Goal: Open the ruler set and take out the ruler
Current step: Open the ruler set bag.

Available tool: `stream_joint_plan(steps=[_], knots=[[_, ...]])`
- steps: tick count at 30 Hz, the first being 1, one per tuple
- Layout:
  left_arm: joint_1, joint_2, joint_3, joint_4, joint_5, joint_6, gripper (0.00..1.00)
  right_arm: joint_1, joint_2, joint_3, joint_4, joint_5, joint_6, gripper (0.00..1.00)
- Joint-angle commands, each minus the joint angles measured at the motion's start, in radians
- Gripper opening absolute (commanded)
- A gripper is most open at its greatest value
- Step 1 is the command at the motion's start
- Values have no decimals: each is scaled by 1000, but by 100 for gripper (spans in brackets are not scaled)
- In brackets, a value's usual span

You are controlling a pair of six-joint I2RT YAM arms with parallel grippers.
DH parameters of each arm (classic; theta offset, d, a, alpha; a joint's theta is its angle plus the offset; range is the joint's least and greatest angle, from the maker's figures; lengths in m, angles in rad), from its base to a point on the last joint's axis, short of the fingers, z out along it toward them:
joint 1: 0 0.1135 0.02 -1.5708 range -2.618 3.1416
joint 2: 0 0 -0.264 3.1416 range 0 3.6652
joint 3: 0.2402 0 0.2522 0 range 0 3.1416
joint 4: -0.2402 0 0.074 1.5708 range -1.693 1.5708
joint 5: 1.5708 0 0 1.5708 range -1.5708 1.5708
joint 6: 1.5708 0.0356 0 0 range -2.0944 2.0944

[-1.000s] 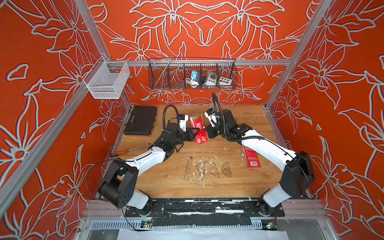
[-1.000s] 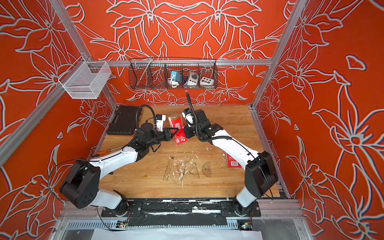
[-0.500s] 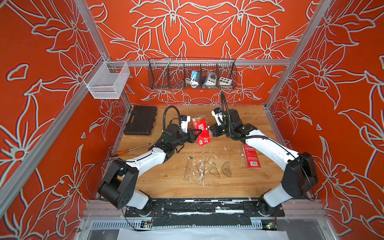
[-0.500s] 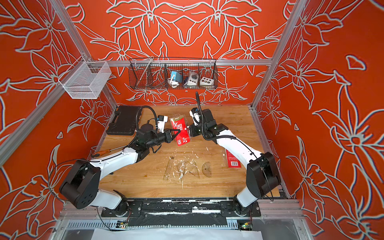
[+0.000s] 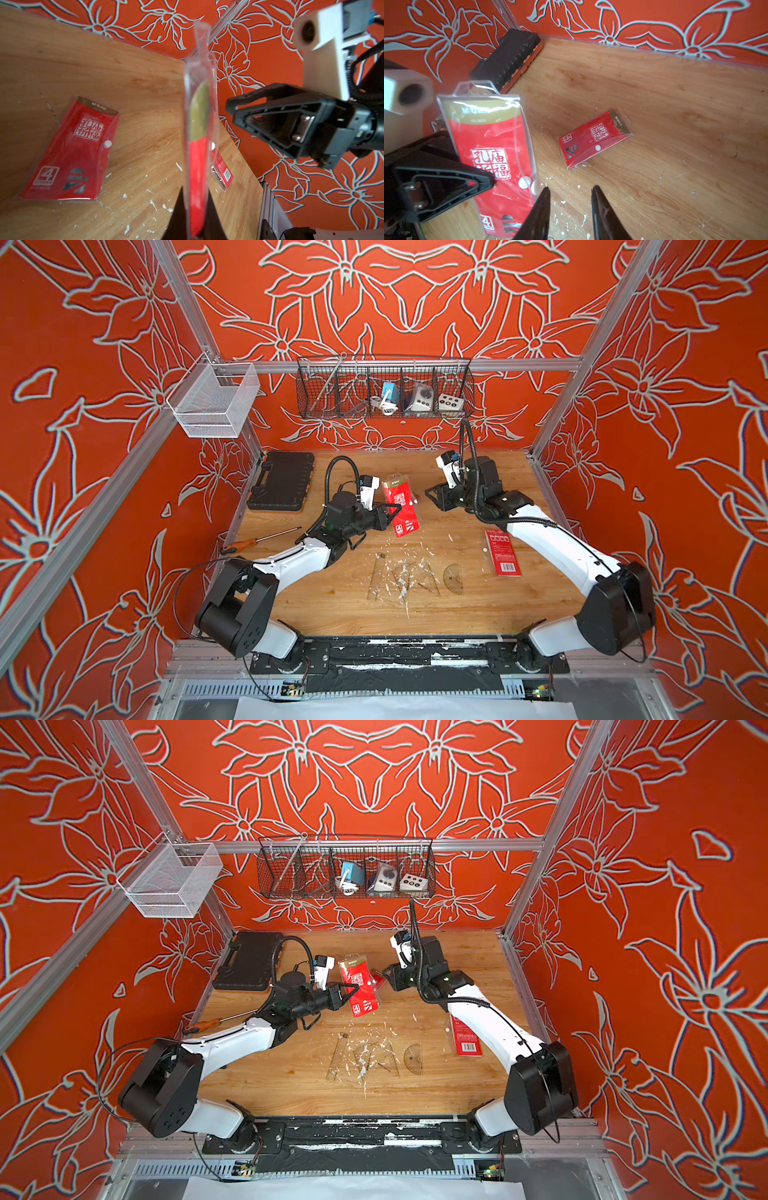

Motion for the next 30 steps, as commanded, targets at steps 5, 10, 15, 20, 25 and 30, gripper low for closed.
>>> stream_joint_plan(steps=[5,10,15,20,25,30], knots=[[6,-25,1,67,39,6,0,3,-3,-31,3,-159,-24,54],[6,-32,2,70,51,5,0,18,14,-44,13,-181,-16,58],[6,-35,3,73,64,2,0,38,22,-42,18,-183,-14,59],[6,-32,8,76,74,-1,0,58,50,-25,5,-163,-16,59],[6,-37,6,78,92,1,0,60,66,-6,-17,-57,-8,49],[6,-48,8,73,105,14,0,47,48,-5,-9,-29,-17,25]])
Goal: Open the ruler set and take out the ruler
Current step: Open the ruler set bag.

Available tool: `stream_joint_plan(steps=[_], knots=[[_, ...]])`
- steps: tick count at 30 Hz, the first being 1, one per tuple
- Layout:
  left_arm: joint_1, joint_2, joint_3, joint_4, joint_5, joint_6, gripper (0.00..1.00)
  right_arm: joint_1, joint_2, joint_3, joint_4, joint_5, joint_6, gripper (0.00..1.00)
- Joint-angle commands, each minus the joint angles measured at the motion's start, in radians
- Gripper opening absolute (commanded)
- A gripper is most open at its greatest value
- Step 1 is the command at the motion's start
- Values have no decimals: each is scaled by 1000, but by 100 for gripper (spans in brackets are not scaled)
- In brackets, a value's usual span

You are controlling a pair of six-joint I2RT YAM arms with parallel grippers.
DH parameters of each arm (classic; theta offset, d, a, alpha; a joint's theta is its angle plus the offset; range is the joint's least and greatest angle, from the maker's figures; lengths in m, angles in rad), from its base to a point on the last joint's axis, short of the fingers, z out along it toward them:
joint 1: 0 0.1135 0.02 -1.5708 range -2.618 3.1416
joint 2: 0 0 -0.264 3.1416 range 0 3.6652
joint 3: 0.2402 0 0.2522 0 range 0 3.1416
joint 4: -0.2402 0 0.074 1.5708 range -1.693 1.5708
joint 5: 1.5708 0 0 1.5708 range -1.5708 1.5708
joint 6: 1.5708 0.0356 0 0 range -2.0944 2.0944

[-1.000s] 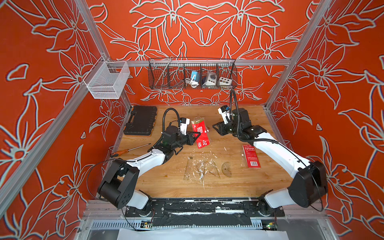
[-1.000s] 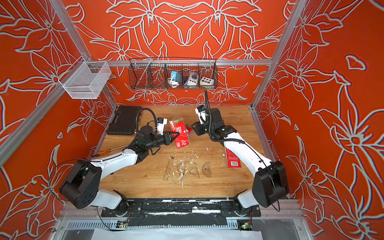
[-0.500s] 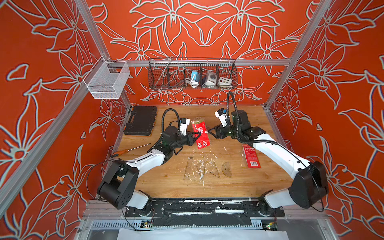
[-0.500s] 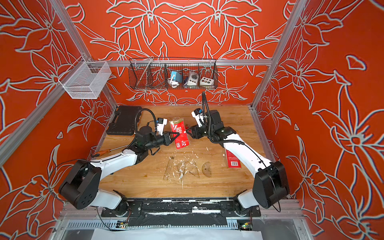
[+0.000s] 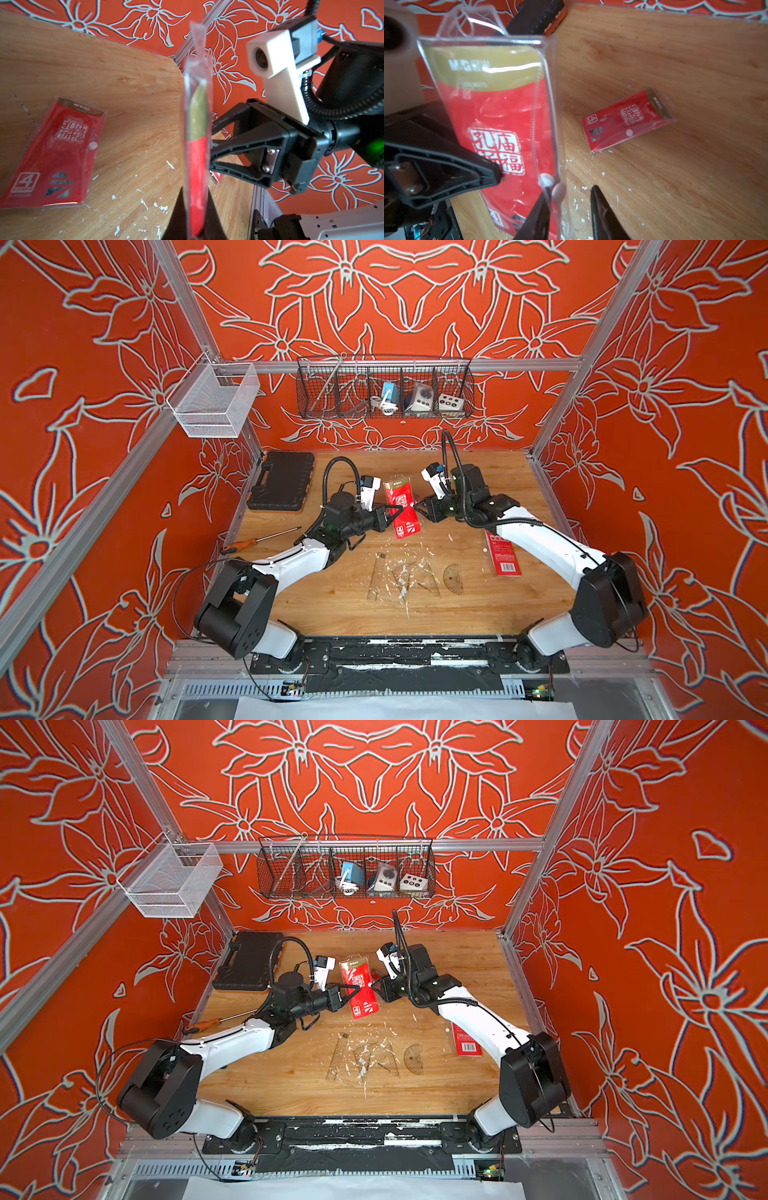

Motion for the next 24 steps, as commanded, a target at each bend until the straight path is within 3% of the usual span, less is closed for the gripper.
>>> stream_joint_plan(steps=[1,4,10,14,18,22,24], knots=[[3,-38,13,38,38,15,0,-13,-16,25,2,33,-7,21],[3,-37,13,47,49,13,0,-15,-11,34,9,-34,-26,13],[4,-33,22,53,73,14,0,-13,25,53,22,-176,-60,11],[5,-36,27,44,67,23,0,-16,38,62,16,-224,-69,0],[14,-29,35,33,53,33,0,-35,32,65,-25,-271,-79,0],[31,6,72,-22,17,56,1,-104,-8,23,11,-407,-20,0],[43,30,92,-37,6,55,9,-153,-36,2,22,-474,13,0]])
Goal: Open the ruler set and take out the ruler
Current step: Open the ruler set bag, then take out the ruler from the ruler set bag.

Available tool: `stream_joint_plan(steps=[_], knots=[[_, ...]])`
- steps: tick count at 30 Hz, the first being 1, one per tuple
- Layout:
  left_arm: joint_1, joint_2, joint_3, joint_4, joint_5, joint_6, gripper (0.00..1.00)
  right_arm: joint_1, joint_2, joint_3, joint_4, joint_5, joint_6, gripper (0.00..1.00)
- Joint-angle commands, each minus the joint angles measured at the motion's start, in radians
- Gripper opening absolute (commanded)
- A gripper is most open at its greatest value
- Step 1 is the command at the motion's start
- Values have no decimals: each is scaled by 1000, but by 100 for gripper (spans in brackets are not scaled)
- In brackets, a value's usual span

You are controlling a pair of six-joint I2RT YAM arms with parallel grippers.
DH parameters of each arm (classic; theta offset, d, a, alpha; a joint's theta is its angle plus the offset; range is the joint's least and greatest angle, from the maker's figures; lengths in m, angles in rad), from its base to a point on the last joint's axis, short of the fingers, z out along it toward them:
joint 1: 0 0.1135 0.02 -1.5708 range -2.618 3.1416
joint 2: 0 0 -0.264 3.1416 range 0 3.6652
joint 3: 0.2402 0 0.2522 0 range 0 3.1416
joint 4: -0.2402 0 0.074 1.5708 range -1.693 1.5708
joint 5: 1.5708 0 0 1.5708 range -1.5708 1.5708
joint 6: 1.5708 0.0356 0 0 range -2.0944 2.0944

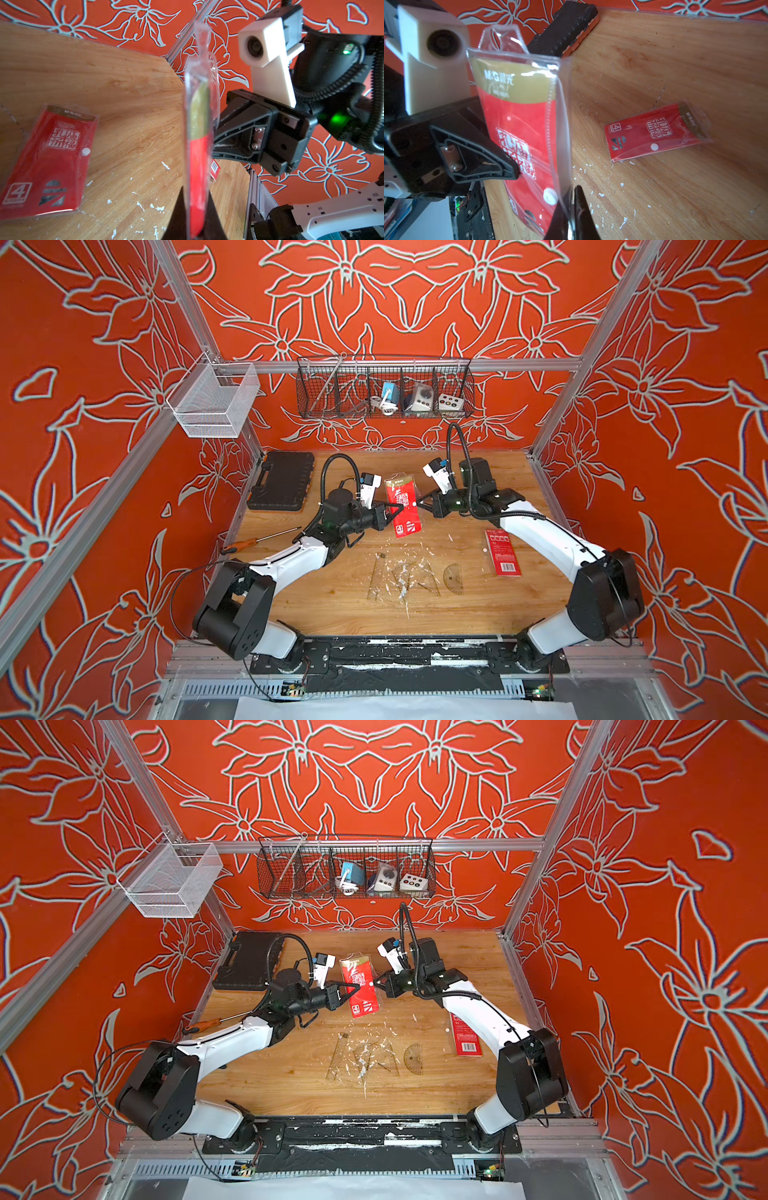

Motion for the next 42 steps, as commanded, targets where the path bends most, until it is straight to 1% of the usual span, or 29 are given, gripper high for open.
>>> stream_joint_plan(steps=[1,2,4,5,6,7,9,13,14,17,22,26,30,32,36,42], knots=[[27,40,53,-4,-34,23,14,-64,-67,-31,5,-185,50,0],[31,51,63,-7,-32,21,21,-86,-79,-36,-1,-213,58,0],[35,69,80,-13,-31,22,28,-115,-101,-38,-39,-245,57,0],[34,74,87,-18,-32,21,34,-129,-115,-39,-63,-254,57,0],[34,78,90,-19,-32,20,37,-140,-127,-45,-80,-264,60,0],[34,77,92,-18,-33,18,38,-149,-139,-53,-87,-269,67,0],[34,71,91,-21,-38,18,43,-161,-168,-77,-87,-270,89,0],[33,39,90,-51,-48,26,47,-163,-209,-120,-60,-256,123,0],[33,26,87,-57,-45,28,46,-163,-213,-130,-44,-254,135,0],[14,-20,88,-86,-54,37,40,-163,-206,-143,-39,-226,136,0],[-78,-71,143,-191,-130,90,30,-161,-183,-175,2,-186,135,0],[-154,-51,202,-224,-187,96,19,-157,-164,-197,28,-162,138,0],[-207,29,273,-247,-213,86,11,-155,-162,-208,45,-138,142,0],[-230,65,299,-251,-230,83,9,-154,-167,-210,46,-136,139,0],[-266,135,349,-287,-279,96,7,-154,-178,-210,40,-129,131,0],[-284,188,388,-334,-342,115,7,-154,-191,-211,24,-120,119,0]])
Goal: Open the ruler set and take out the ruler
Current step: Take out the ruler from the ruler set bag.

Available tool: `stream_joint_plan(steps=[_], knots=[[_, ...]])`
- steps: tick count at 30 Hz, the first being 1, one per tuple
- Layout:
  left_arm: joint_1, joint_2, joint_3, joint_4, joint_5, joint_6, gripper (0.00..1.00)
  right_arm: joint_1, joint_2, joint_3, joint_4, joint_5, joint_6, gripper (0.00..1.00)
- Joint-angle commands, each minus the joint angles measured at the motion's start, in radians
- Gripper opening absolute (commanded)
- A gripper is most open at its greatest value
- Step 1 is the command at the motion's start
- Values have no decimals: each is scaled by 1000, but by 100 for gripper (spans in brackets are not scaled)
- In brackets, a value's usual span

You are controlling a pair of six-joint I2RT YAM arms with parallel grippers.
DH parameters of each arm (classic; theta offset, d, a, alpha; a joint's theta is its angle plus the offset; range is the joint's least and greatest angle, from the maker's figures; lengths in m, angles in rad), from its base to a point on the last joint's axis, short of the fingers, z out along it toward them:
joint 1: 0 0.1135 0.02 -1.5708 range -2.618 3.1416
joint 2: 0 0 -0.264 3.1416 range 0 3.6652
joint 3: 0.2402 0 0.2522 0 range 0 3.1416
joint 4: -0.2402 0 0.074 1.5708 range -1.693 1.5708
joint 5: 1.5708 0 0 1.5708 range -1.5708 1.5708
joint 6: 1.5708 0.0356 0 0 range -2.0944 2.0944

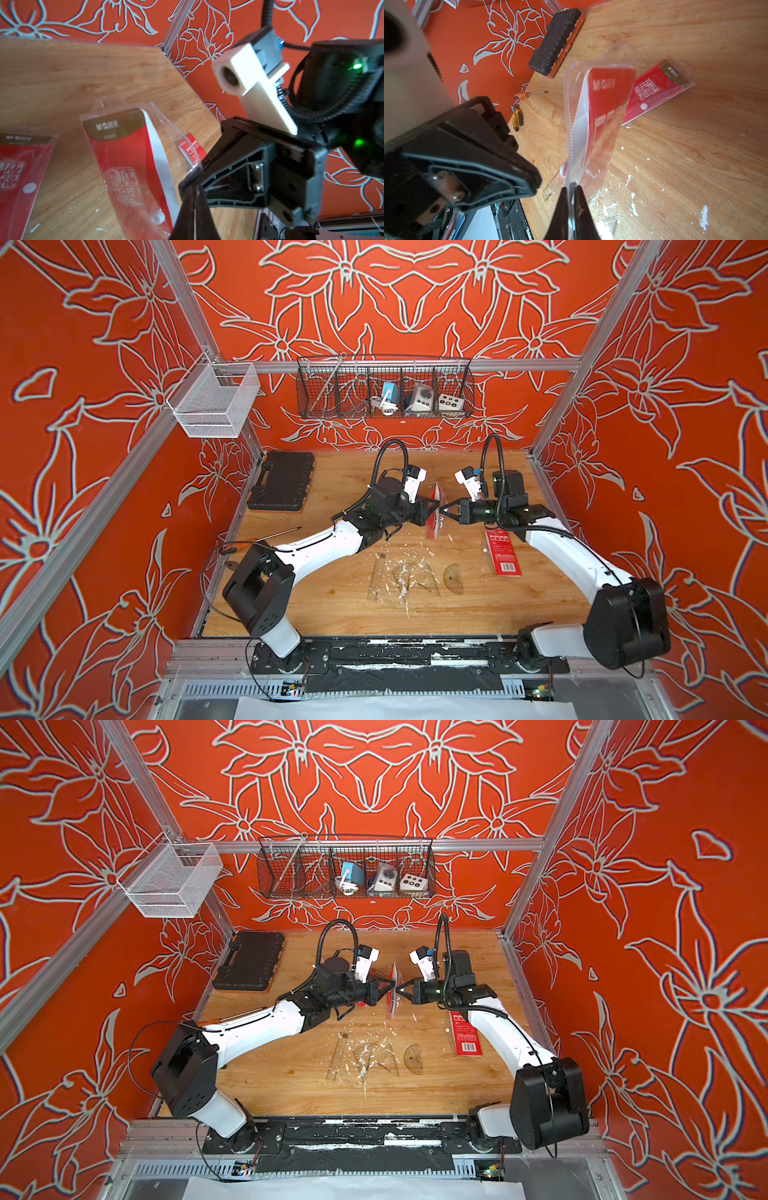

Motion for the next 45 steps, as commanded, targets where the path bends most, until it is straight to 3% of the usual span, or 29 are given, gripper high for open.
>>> stream_joint_plan(steps=[1,13,30,45], knots=[[-7,9,31,-29,-56,25,7,6,-27,-5,14,14,-18,0],[-18,45,60,-42,-47,29,5,5,-28,0,-5,25,-30,0],[-33,85,138,-226,-212,126,5,6,-45,20,-43,42,-60,0],[-59,18,42,-246,-129,129,6,4,-41,50,-106,28,-174,0]])
